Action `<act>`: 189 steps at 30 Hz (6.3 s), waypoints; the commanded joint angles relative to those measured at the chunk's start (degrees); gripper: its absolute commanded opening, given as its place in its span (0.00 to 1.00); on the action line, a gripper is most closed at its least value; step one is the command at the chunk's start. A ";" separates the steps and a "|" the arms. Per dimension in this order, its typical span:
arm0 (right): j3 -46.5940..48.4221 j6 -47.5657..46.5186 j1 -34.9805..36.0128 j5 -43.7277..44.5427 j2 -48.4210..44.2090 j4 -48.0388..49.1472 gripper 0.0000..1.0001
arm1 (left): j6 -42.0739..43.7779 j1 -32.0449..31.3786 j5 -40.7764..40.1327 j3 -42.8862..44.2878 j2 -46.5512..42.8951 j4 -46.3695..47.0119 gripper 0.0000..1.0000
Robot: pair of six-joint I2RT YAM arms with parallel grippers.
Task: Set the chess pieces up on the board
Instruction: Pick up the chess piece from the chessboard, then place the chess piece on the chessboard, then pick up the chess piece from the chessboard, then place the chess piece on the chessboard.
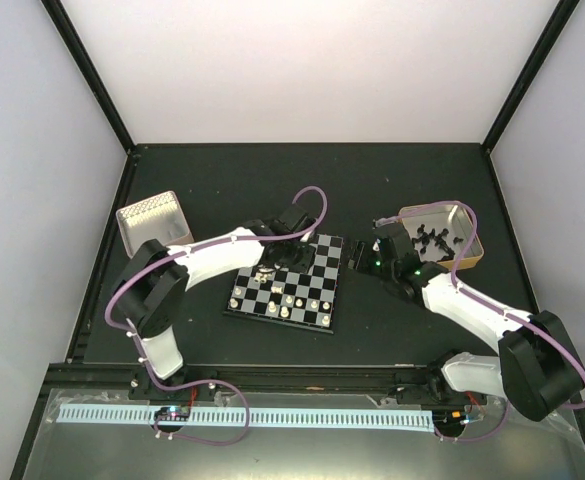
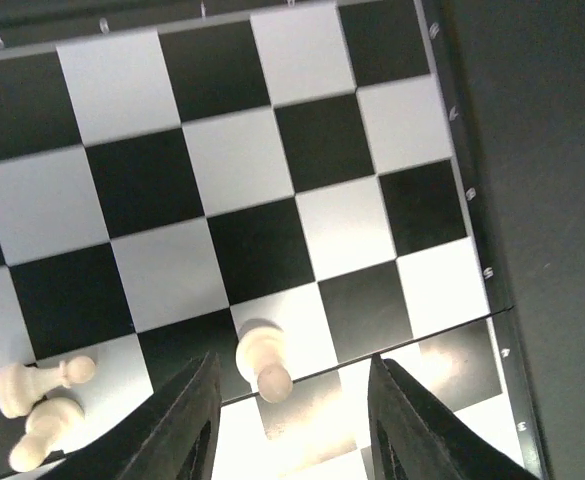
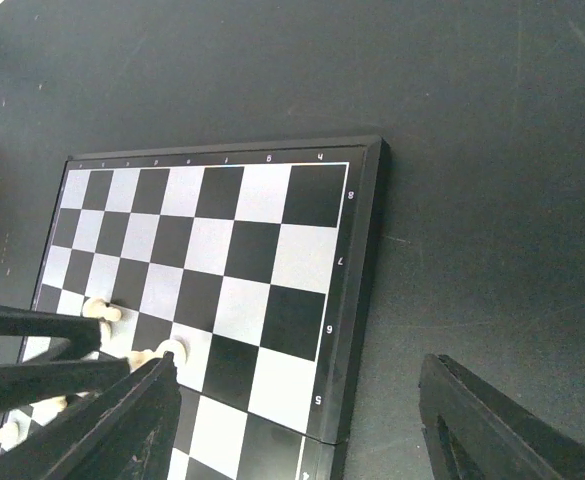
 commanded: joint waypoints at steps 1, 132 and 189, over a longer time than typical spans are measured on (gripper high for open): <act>0.15 -0.49 -0.34 -0.52 -0.34 0.69 0.66 | -0.75 0.25 2.17 3.19 2.60 -4.49 0.39; 39.71 -28.48 23.94 -3.68 38.44 -26.20 0.43 | -12.28 12.10 0.08 -38.20 -46.68 5.55 0.51; 14.61 -26.28 23.81 -5.34 15.66 12.63 0.13 | -44.11 14.59 18.94 -48.78 -45.70 43.09 0.59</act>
